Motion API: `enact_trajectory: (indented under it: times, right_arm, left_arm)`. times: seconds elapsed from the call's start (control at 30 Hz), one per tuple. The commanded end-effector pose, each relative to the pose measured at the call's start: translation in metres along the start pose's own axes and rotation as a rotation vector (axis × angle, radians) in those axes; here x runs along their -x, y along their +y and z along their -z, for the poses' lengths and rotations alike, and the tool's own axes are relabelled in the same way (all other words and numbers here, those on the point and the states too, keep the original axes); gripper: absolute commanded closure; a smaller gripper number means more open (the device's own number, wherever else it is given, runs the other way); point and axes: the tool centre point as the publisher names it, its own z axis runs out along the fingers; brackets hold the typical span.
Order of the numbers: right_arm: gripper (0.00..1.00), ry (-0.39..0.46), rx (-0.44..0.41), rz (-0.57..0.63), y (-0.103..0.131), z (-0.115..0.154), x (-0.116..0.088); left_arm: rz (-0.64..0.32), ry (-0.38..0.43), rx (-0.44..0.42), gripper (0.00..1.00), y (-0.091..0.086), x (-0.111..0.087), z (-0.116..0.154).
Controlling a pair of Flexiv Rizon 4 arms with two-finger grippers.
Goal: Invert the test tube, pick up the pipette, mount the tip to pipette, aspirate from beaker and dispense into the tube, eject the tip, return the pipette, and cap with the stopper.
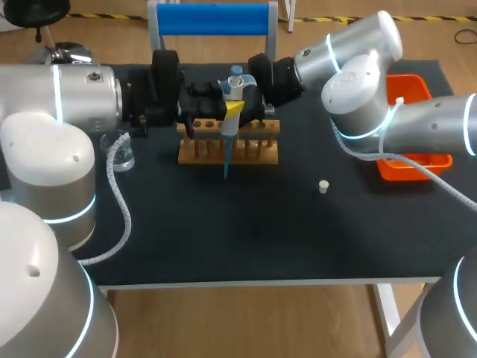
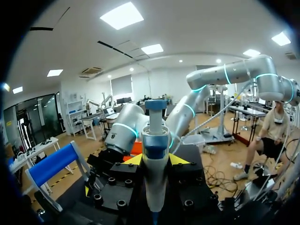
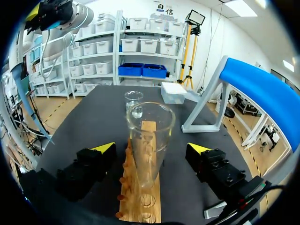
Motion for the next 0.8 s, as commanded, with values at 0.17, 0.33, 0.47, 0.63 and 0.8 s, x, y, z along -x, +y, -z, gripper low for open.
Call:
enact_trajectory:
  times: [0.17, 0.33, 0.47, 0.63, 0.8]
  right_arm:
    - [0.00, -0.020, 0.009, -0.015, -0.009, 0.016, -0.004]
    - [0.00, -0.044, 0.029, -0.033, -0.026, 0.042, -0.012]
    - [0.00, -0.056, 0.052, -0.032, -0.039, 0.063, -0.024]
    - [0.00, -0.052, 0.112, -0.043, -0.049, 0.084, -0.042]
    - [0.00, -0.047, 0.138, -0.026, -0.046, 0.100, -0.066]
  left_arm:
    - [0.001, -0.001, 0.002, 1.00, -0.001, 0.000, -0.001]
    - [0.001, -0.001, 0.002, 1.00, -0.001, 0.000, -0.001]
    - [0.001, -0.001, 0.002, 1.00, -0.001, 0.000, -0.001]
    - [0.001, -0.001, 0.002, 1.00, -0.001, 0.000, -0.001]
    - [0.001, -0.001, 0.002, 1.00, -0.001, 0.000, -0.001]
